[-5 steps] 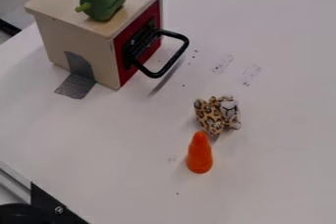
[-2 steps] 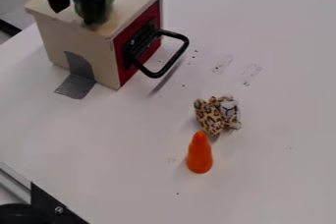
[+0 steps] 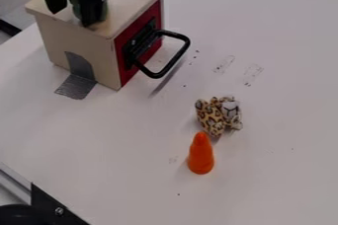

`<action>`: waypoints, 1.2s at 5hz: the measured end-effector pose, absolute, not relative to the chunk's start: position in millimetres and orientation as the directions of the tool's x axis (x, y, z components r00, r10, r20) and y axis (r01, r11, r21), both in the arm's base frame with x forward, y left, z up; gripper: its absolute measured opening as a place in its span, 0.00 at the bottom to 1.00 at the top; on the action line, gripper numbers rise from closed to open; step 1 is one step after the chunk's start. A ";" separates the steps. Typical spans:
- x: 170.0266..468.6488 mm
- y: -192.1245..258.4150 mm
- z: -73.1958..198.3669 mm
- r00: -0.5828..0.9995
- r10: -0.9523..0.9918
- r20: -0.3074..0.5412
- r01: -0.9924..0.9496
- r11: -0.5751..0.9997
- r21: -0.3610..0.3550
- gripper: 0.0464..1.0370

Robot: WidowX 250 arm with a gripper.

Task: Move a green object to top of the table

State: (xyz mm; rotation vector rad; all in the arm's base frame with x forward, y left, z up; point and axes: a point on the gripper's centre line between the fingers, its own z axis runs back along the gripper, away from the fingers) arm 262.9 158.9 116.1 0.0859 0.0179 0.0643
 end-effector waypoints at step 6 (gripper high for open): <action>265.2 150.1 118.4 0.997 0.072 -0.024 -0.071 0.996 0.047 0.05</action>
